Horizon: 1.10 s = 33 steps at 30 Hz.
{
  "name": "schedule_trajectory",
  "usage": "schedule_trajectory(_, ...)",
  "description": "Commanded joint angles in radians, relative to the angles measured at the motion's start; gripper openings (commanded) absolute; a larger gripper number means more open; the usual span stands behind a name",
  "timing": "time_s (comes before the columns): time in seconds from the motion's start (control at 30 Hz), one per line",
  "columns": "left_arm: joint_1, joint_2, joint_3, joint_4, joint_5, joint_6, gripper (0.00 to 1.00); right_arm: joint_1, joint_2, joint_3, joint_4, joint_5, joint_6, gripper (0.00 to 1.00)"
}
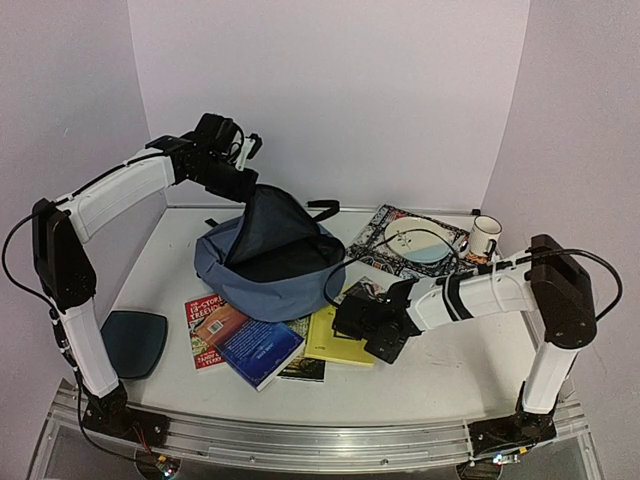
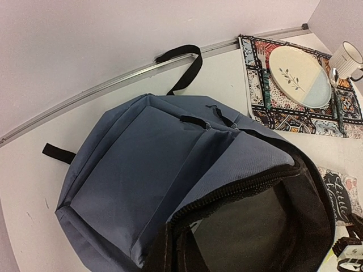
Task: Pack the student bag
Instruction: Pick up the book, then place the book in the largest pocket of the bag.
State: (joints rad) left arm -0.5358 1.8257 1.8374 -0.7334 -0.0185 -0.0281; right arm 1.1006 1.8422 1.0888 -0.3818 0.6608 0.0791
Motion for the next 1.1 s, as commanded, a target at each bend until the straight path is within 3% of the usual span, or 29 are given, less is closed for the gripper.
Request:
schedule_trajectory(0.0, 0.004, -0.074, 0.031, 0.045, 0.05, -0.024, 0.0, 0.008, -0.11, 0.061, -0.063, 0.068, -0.034, 0.0)
schedule_trajectory(0.53, 0.004, -0.123, 0.114, 0.045, 0.157, -0.079, 0.0, 0.026, -0.298, 0.365, -0.231, 0.197, -0.293, 0.0)
schedule_trajectory(1.07, -0.001, -0.121, 0.136, 0.048, 0.444, -0.216, 0.0, 0.067, -0.038, 0.635, -0.175, 0.151, -0.421, 0.0)
